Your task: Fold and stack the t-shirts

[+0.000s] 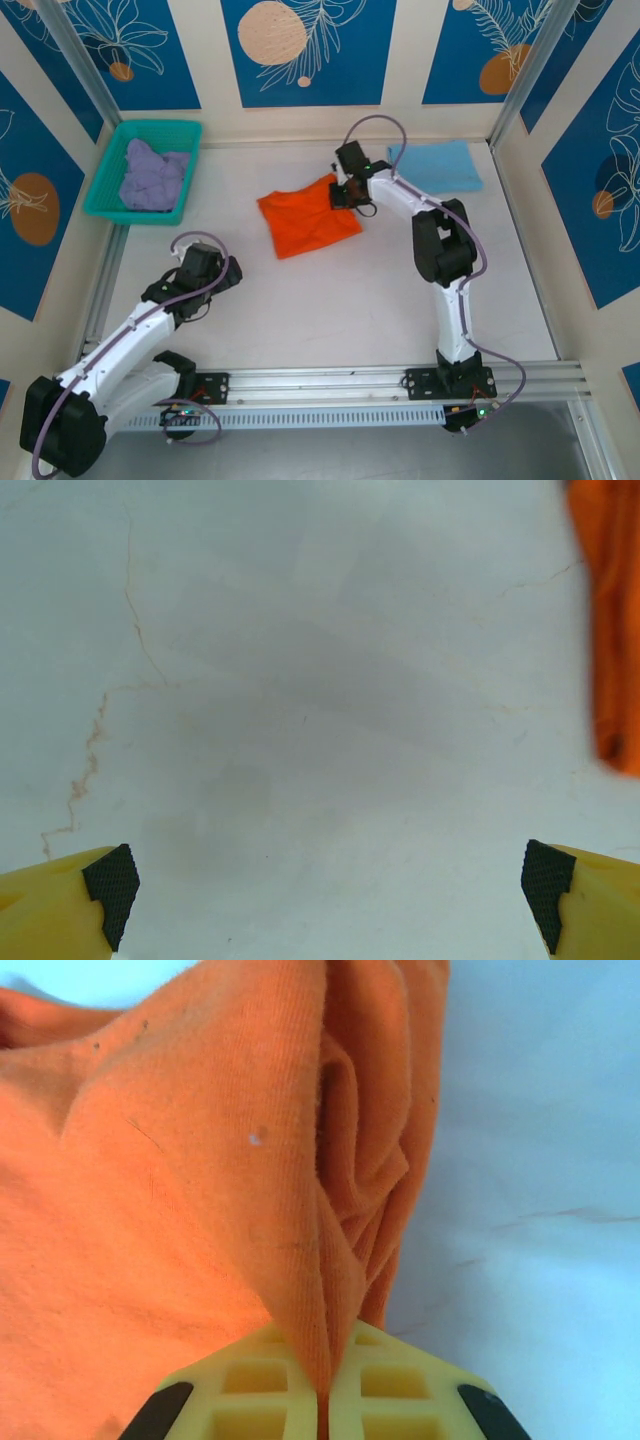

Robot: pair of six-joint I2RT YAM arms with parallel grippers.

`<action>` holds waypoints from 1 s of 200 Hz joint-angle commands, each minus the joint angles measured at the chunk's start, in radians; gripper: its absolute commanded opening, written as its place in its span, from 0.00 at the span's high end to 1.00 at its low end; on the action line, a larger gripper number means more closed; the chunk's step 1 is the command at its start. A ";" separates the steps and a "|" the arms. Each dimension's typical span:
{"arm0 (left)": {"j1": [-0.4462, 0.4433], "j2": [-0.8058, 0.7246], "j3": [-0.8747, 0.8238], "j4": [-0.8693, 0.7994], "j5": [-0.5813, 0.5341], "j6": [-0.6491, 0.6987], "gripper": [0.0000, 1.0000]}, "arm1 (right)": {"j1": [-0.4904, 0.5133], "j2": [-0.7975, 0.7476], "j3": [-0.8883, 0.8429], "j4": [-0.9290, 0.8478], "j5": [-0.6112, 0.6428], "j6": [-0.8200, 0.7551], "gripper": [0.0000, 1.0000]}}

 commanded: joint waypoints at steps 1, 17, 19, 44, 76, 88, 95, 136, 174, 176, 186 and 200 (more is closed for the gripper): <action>0.007 -0.026 -0.002 0.041 0.022 -0.028 0.00 | -0.062 -0.004 0.098 -0.058 0.088 -0.089 1.00; 0.007 -0.037 -0.012 0.053 0.036 -0.033 0.00 | -0.101 0.019 0.176 -0.091 0.117 -0.127 1.00; 0.006 -0.037 -0.013 0.055 0.039 -0.033 0.00 | -0.106 0.021 0.184 -0.092 0.118 -0.131 1.00; 0.007 -0.041 -0.016 0.064 0.054 -0.035 0.00 | -0.155 0.035 0.289 -0.112 0.117 -0.166 1.00; 0.006 -0.039 -0.019 0.072 0.068 -0.040 0.00 | -0.205 0.112 0.502 -0.232 0.101 -0.218 1.00; 0.007 -0.036 -0.021 0.077 0.073 -0.042 0.00 | -0.222 0.136 0.566 -0.265 0.108 -0.238 1.00; 0.007 -0.034 -0.022 0.080 0.077 -0.041 0.00 | -0.230 0.142 0.580 -0.268 0.113 -0.251 1.00; 0.007 -0.006 -0.021 0.093 0.095 -0.047 0.00 | -0.294 0.140 0.619 -0.292 0.081 -0.303 1.00; 0.007 0.002 -0.026 0.103 0.107 -0.053 0.00 | -0.335 0.137 0.678 -0.297 0.043 -0.368 1.00; 0.007 0.001 -0.028 0.104 0.107 -0.053 0.00 | -0.337 0.136 0.682 -0.296 0.043 -0.370 1.00; 0.007 0.007 -0.028 0.107 0.107 -0.054 0.00 | -0.344 0.134 0.698 -0.294 0.040 -0.388 1.00; 0.008 0.016 -0.028 0.108 0.108 -0.055 0.00 | -0.357 0.135 0.721 -0.293 0.029 -0.404 1.00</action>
